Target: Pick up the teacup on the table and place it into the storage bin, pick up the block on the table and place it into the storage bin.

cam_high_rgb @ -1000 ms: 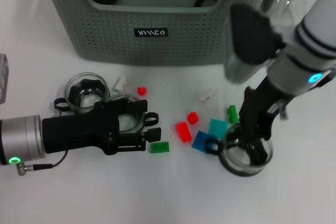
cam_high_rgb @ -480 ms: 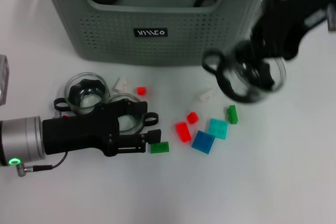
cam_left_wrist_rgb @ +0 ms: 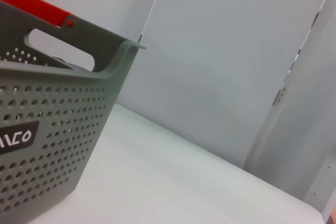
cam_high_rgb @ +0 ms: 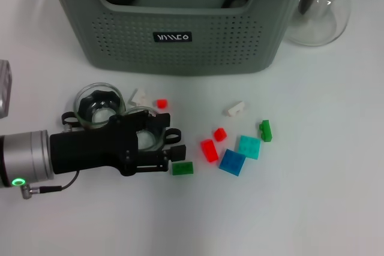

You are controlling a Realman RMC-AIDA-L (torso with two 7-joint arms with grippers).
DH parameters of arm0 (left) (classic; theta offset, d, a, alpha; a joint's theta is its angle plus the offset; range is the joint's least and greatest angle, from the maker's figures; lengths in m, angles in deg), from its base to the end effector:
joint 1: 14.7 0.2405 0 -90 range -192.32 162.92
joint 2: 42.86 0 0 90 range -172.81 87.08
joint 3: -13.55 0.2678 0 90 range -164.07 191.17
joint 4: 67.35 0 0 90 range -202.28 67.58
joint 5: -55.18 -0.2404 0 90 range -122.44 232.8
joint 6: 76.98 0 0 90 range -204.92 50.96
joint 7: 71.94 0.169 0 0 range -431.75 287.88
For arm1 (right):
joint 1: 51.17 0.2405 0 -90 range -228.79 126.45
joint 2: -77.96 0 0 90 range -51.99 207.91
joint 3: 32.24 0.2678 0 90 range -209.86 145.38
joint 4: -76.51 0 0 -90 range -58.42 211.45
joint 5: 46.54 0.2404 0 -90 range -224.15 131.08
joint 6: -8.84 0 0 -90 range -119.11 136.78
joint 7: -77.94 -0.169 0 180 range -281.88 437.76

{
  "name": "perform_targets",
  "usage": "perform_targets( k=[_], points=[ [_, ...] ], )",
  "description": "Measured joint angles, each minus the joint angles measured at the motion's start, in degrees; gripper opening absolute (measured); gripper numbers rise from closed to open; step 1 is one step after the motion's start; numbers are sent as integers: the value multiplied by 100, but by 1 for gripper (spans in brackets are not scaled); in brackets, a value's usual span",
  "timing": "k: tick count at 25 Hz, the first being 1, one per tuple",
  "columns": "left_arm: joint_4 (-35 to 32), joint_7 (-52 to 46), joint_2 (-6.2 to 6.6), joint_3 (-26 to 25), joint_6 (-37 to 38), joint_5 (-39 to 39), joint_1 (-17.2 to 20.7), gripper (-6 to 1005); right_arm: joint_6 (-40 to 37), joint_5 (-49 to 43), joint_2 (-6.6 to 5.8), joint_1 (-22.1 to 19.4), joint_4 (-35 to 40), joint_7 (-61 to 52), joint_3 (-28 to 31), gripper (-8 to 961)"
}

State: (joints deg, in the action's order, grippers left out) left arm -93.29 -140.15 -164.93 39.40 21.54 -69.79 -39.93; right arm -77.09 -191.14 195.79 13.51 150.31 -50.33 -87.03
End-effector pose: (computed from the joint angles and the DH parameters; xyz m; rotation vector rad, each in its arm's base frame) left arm -0.3066 0.2846 -0.0712 -2.7546 -0.7845 -0.9393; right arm -0.0162 0.4872 0.0545 -2.6235 0.1996 0.0433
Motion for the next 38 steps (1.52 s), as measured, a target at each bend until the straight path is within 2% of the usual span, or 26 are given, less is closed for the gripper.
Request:
perform_targets(
  k=[2,7,13,21,28,38],
  points=[
    [2,-2,0,-1,0,4,-8,859,474,-481,-1,221,-438,-101,-93,90],
    [2,-14,-2,-1,-1,8,-17,859,1837,-1663,131,689,-1777,-258,-258,96],
    [1,-28,-1,-1,0,9,13,859,3111,-1979,160,919,-3162,-310,-547,103],
    [0,-32,-8,0,-51,9,28,859,4622,-2094,223,934,-4457,-326,-931,113],
    [0,-38,-10,0,-61,9,15,859,5152,-2097,234,884,-4875,-315,-1193,121],
    [0,-43,-10,0,-62,9,16,859,5200,-2098,251,849,-5098,-341,-1636,133]
  ],
)
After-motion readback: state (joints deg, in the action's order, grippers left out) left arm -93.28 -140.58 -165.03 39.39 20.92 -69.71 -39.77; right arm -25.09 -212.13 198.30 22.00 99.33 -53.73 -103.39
